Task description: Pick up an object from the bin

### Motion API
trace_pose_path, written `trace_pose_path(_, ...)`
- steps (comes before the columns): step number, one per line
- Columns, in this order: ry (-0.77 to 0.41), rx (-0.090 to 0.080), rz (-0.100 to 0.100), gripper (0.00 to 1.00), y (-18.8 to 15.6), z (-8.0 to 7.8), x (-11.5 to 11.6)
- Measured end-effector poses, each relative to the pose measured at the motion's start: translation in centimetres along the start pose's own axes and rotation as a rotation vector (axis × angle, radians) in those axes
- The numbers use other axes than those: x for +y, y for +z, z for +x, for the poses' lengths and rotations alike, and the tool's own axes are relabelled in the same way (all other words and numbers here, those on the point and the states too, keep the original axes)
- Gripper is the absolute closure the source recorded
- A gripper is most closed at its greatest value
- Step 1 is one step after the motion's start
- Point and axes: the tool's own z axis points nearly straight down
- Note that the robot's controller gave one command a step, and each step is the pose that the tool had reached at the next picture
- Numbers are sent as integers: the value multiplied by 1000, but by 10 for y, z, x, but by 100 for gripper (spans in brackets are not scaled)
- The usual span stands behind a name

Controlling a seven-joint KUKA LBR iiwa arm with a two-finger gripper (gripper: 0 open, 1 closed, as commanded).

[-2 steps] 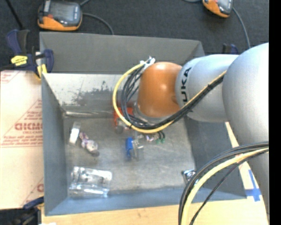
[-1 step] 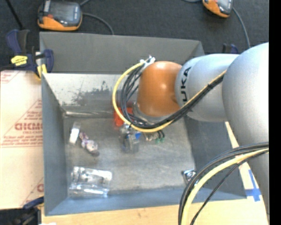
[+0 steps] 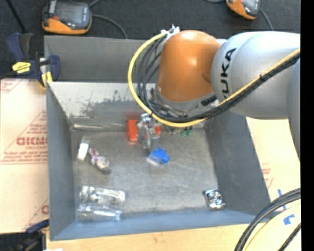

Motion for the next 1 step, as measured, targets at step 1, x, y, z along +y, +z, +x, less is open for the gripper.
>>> trace_pose_path(1,3,8,-3,0,5,2,0)
